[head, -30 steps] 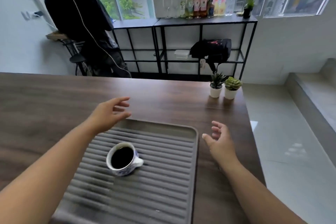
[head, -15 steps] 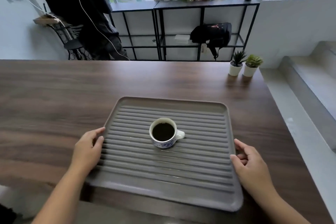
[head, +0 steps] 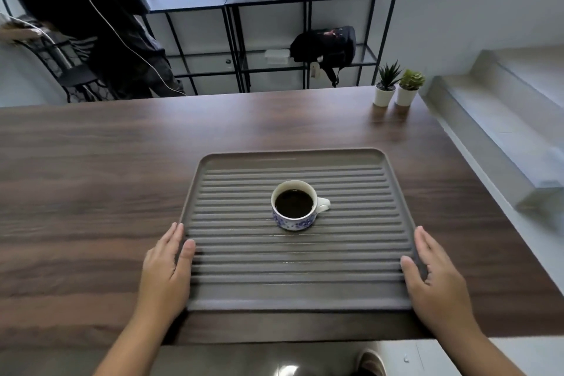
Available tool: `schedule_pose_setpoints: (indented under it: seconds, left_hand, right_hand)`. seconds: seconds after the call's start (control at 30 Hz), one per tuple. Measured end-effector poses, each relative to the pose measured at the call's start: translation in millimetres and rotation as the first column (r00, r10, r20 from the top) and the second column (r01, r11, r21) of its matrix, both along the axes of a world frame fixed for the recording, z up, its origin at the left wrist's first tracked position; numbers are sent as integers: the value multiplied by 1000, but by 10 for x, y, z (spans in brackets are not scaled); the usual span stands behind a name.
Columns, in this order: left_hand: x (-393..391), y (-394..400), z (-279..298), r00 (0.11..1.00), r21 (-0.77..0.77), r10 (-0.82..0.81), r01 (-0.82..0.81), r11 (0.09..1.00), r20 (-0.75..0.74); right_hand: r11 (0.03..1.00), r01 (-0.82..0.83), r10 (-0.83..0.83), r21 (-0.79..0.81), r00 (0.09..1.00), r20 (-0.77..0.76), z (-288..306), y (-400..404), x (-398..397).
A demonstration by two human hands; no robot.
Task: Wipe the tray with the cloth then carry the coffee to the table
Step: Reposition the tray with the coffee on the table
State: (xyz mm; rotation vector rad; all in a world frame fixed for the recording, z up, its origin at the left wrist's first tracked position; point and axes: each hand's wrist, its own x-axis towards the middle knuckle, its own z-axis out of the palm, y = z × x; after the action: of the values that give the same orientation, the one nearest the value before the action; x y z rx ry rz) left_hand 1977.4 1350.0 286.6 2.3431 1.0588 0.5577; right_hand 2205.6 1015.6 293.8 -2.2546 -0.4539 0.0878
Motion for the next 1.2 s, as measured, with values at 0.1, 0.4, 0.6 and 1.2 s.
schedule_pose_setpoints:
  seconds: [0.1,0.4,0.6,1.2]
  left_hand:
    - [66,73,-12,1000,1,5,-5,1000,14]
    - [344,252,-68,998,-5,41,-41,999,36]
    - [493,388,-133,994,-8,96,-96,995,56]
    - [1025,656,-72,986,-5,159,-159,987,58]
  right_hand:
    - [1000,17,-17,-18,999,37,12,76,47]
    - [997,32,-28,-65,998,51,24,313,339]
    - [997,51,-47,-66,997,54,30,457,538]
    - [996,53,-49,-77,997,59,92,757,1013]
